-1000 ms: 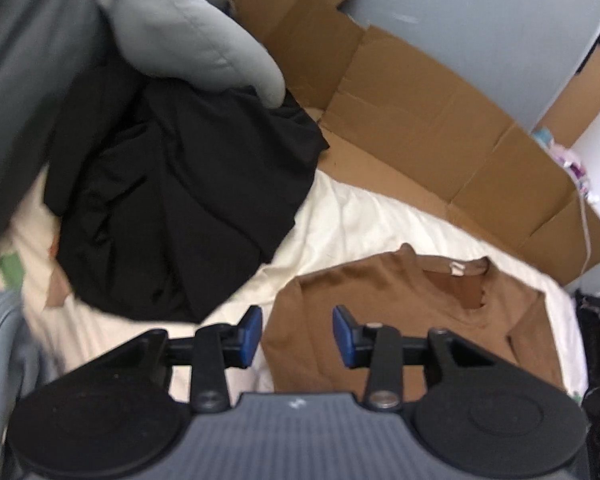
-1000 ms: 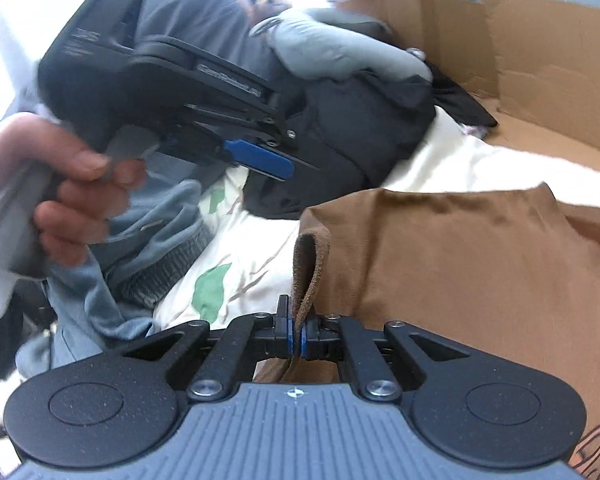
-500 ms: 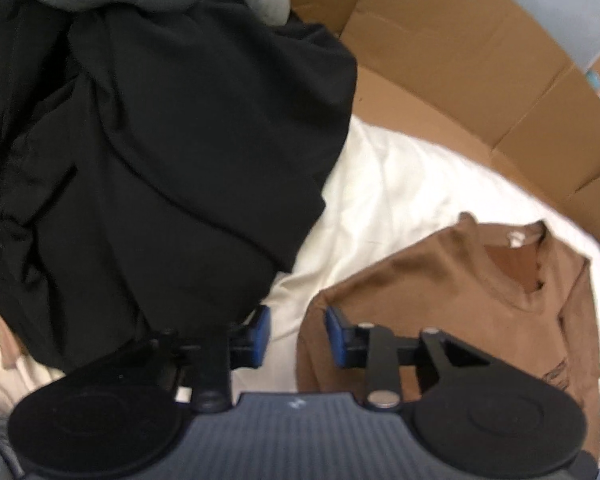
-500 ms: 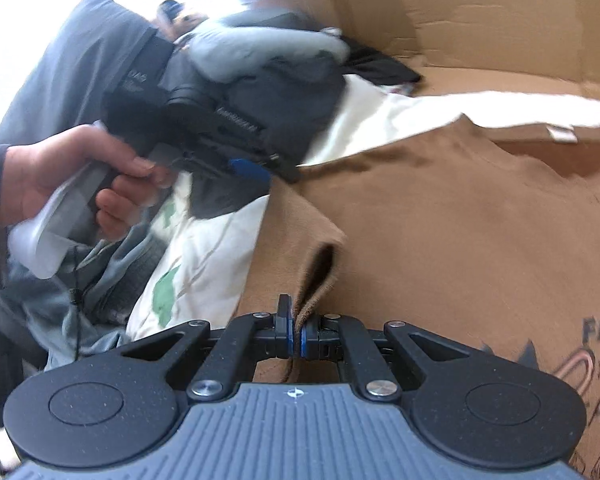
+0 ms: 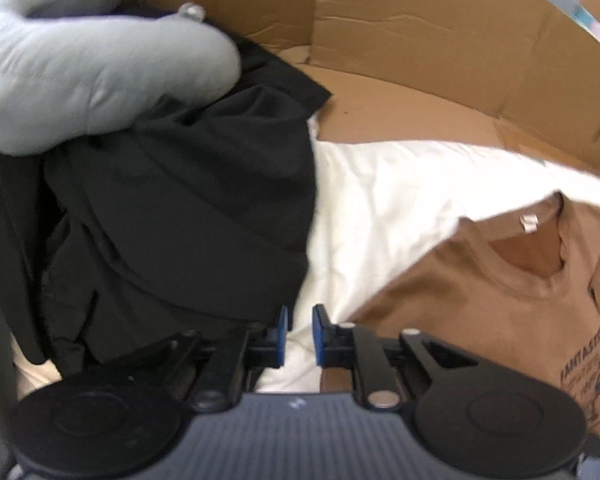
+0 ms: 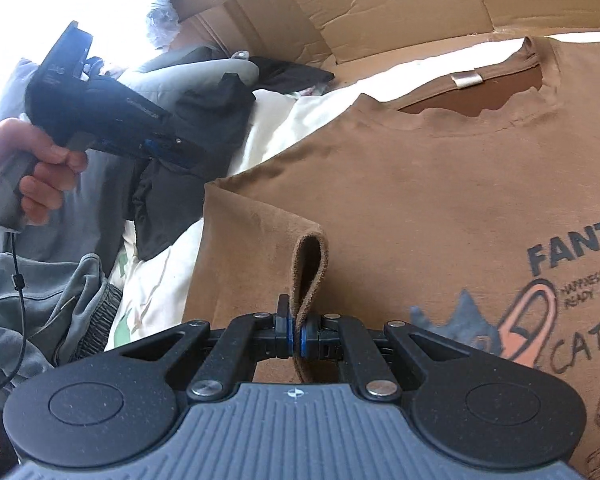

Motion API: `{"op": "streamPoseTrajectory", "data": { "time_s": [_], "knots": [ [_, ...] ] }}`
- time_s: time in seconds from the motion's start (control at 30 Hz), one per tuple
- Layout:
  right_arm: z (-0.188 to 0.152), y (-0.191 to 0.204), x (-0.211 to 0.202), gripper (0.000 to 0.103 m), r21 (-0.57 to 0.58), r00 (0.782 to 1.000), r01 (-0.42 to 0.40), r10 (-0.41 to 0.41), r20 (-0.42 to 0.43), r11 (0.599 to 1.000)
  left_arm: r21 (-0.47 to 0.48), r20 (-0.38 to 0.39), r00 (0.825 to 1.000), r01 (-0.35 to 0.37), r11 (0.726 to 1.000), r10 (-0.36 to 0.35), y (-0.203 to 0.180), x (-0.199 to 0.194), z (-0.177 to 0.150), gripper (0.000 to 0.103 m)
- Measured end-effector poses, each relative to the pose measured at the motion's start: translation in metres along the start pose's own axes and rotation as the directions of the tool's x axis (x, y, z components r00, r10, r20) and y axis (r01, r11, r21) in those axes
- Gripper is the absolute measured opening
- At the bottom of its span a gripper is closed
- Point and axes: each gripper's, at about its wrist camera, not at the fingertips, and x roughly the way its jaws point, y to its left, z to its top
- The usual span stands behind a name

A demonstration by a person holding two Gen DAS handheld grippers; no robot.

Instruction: Fold clothes

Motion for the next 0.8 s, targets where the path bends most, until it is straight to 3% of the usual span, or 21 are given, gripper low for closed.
{"op": "streamPoseTrajectory", "data": {
  "time_s": [0.07,0.2,0.27,0.33,0.4,0.43,0.57,0.63,0.8],
  "knots": [
    [0.003,-0.004,0.0,0.004,-0.005,1.0,0.004,-0.004,-0.007,1.0,0.009,0.009,1.0,-0.012,1.0,0.012,-0.004,-0.007,-0.008,0.015],
    [0.008,-0.018,0.002,0.006,0.057,1.0,0.01,-0.009,-0.017,0.998,-0.066,0.022,1.0,-0.008,0.998,0.01,0.0,-0.018,-0.027,0.019],
    [0.011,-0.024,0.001,0.006,0.091,1.0,0.005,-0.003,-0.019,0.996,-0.094,0.031,1.0,0.003,0.996,0.0,-0.001,-0.022,-0.037,0.025],
    [0.011,-0.027,-0.003,0.007,0.108,1.0,0.014,-0.012,-0.017,0.994,-0.113,0.039,0.999,0.012,0.994,-0.007,-0.002,-0.024,-0.049,0.044],
    [0.012,-0.032,-0.006,0.01,0.141,1.0,0.017,-0.017,-0.001,0.99,-0.11,0.04,0.999,0.009,0.994,-0.005,-0.006,-0.024,-0.057,0.055],
    [0.012,-0.033,-0.006,0.015,0.143,1.0,0.017,-0.017,0.0,0.99,-0.094,0.041,0.999,0.002,0.996,0.002,-0.009,-0.024,-0.058,0.055],
    [0.013,-0.039,-0.006,0.016,0.149,1.0,0.018,-0.019,0.005,0.989,-0.049,0.049,0.998,-0.03,0.998,0.033,-0.018,-0.013,-0.062,0.054],
    [0.014,-0.041,-0.006,0.016,0.149,1.0,0.018,-0.02,0.007,0.989,-0.02,0.061,0.996,-0.063,0.998,0.064,-0.023,-0.003,-0.055,0.046],
    [0.017,-0.045,-0.002,0.017,0.138,1.0,0.01,-0.011,0.007,0.99,0.049,0.095,0.991,-0.098,0.994,0.093,-0.032,0.016,-0.05,0.041]
  ]
}}
